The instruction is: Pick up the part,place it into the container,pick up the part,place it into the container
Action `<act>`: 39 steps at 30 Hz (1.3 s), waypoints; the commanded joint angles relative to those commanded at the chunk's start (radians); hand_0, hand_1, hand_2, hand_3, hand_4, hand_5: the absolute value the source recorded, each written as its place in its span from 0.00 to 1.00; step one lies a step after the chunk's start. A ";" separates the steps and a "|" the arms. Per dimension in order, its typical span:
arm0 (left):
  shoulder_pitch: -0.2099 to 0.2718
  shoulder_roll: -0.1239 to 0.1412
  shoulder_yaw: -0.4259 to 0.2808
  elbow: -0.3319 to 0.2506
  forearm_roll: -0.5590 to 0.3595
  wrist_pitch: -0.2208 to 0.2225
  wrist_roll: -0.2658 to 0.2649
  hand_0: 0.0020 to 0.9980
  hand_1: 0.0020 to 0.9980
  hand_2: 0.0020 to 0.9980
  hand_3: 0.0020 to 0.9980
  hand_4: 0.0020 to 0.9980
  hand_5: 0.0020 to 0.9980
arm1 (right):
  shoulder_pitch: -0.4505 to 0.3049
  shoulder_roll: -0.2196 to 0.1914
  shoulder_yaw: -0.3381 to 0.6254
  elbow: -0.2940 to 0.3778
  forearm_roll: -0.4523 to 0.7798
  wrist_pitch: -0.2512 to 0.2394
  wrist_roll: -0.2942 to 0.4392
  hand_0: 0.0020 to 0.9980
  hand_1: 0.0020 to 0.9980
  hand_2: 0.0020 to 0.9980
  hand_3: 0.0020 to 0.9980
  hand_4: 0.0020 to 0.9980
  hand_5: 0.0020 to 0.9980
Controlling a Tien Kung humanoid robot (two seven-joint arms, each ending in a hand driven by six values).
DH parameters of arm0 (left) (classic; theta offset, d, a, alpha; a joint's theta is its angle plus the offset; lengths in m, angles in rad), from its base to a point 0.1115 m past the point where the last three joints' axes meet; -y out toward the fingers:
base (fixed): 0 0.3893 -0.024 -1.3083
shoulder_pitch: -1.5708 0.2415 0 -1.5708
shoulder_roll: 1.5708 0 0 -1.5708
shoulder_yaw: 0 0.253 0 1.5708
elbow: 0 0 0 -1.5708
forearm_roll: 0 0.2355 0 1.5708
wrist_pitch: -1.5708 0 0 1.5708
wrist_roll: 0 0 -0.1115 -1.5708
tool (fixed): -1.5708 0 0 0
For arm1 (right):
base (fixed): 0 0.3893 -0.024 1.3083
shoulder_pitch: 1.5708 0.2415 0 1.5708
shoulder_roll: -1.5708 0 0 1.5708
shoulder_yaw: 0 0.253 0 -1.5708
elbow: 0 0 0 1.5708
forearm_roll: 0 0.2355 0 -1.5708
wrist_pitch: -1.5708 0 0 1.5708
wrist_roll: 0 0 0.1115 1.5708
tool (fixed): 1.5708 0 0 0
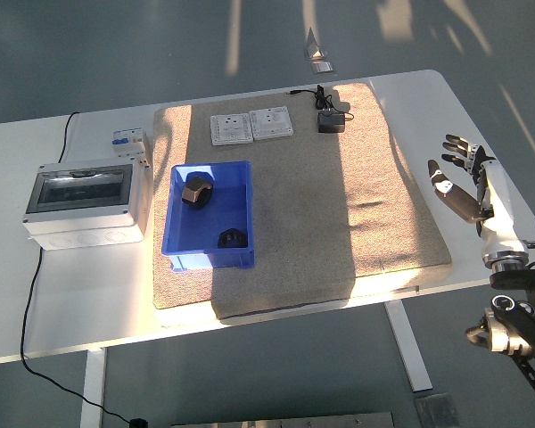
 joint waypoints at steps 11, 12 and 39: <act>-0.002 0.002 0.023 0.000 -0.012 -0.008 0.018 0.68 0.66 0.67 0.74 0.81 0.86 | -0.020 0.017 0.204 -0.003 0.264 -0.023 0.167 0.63 0.34 0.40 0.43 0.75 0.29; -0.003 0.002 0.033 0.000 -0.023 -0.008 0.016 0.68 0.66 0.67 0.74 0.81 0.86 | -0.020 0.017 0.215 -0.004 0.284 -0.021 0.167 0.63 0.34 0.40 0.43 0.75 0.29; -0.003 -0.007 0.190 0.000 -0.245 0.008 -0.050 0.68 0.66 0.69 0.75 0.80 0.83 | -0.010 0.009 0.334 0.023 0.444 0.043 0.167 0.62 0.33 0.41 0.42 0.73 0.40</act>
